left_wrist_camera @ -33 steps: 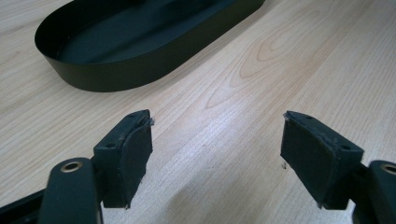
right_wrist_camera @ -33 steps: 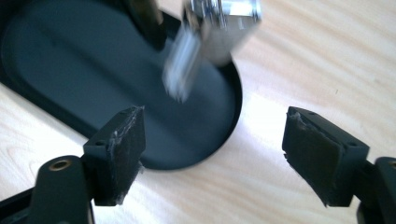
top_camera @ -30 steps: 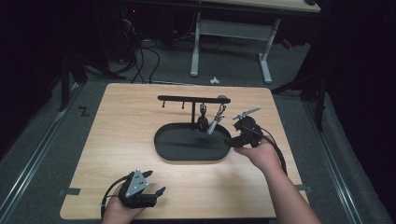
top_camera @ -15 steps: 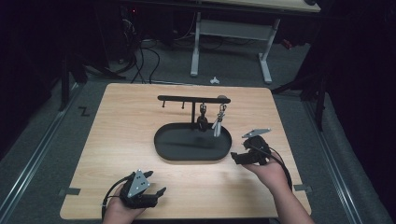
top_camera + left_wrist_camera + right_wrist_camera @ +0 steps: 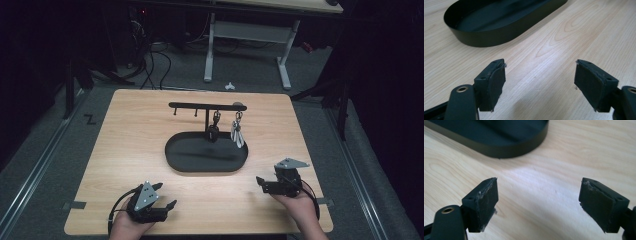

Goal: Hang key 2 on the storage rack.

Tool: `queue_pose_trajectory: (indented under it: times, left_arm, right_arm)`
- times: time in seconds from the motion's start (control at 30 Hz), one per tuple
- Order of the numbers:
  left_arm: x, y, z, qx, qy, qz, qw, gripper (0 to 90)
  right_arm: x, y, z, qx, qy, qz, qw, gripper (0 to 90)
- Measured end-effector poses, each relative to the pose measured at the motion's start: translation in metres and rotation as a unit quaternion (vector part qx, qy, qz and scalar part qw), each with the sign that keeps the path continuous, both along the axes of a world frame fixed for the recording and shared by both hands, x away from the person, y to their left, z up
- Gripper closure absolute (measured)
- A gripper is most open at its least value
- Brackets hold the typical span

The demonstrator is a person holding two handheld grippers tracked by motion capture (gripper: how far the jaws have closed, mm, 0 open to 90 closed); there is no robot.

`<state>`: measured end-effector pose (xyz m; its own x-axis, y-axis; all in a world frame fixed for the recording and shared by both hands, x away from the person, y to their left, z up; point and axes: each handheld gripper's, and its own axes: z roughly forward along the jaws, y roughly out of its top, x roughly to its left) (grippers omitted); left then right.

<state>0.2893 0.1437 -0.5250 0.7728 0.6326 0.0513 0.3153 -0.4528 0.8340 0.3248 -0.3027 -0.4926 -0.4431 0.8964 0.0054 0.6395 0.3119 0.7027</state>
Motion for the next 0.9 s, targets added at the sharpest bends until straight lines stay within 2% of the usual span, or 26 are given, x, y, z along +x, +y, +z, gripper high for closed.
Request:
queue_pose_trajectory:
  times: [0.07,0.17,0.27,0.3,0.33,0.37,0.4,0.47,0.57,0.7,0.9]
  left_arm:
    - [0.001,0.004,0.002,-0.003,-0.003,0.012,0.9999,25.3]
    - [0.002,0.009,0.005,-0.010,-0.014,0.032,0.9993,24.5]
    - [0.002,0.013,0.006,-0.019,-0.019,0.053,0.9982,24.0]
    - [0.002,0.013,0.007,-0.022,-0.023,0.060,0.9977,23.4]
    - [0.001,0.013,0.009,-0.026,-0.026,0.064,0.9973,23.3]
    - [0.001,0.013,0.010,-0.029,-0.029,0.066,0.9970,23.0]
    - [0.000,0.012,0.011,-0.031,-0.029,0.067,0.9968,22.9]
    - [-0.001,0.009,0.010,-0.031,-0.030,0.067,0.9969,22.9]
    - [-0.001,0.005,0.008,-0.019,-0.030,0.056,0.9978,22.3]
    - [0.000,0.006,0.008,-0.023,-0.030,0.052,0.9979,22.1]
    - [-0.001,0.008,0.007,-0.019,-0.029,0.042,0.9985,21.7]
  right_arm:
    - [-0.007,-0.005,-0.008,0.005,-0.005,-0.009,0.9999,16.1]
    - [-0.024,-0.010,-0.016,0.004,-0.030,-0.020,0.9993,16.3]
    - [-0.049,-0.012,-0.029,0.009,-0.070,-0.035,0.9969,16.4]
    - [-0.054,-0.012,-0.031,0.011,-0.070,-0.028,0.9971,16.3]
    - [-0.056,-0.010,-0.029,0.014,-0.057,-0.012,0.9982,16.3]
    - [-0.058,-0.010,-0.026,0.007,-0.064,-0.003,0.9979,16.3]
    - [-0.059,-0.009,-0.025,0.006,-0.078,-0.010,0.9969,16.3]
    - [-0.057,-0.008,-0.025,0.009,-0.082,-0.011,0.9965,16.3]
    - [-0.053,-0.007,-0.029,0.014,-0.080,-0.010,0.9967,16.2]
    - [-0.050,-0.005,-0.033,0.011,-0.068,-0.013,0.9976,15.7]
    - [-0.049,-0.003,-0.034,0.008,-0.064,-0.022,0.9977,15.8]
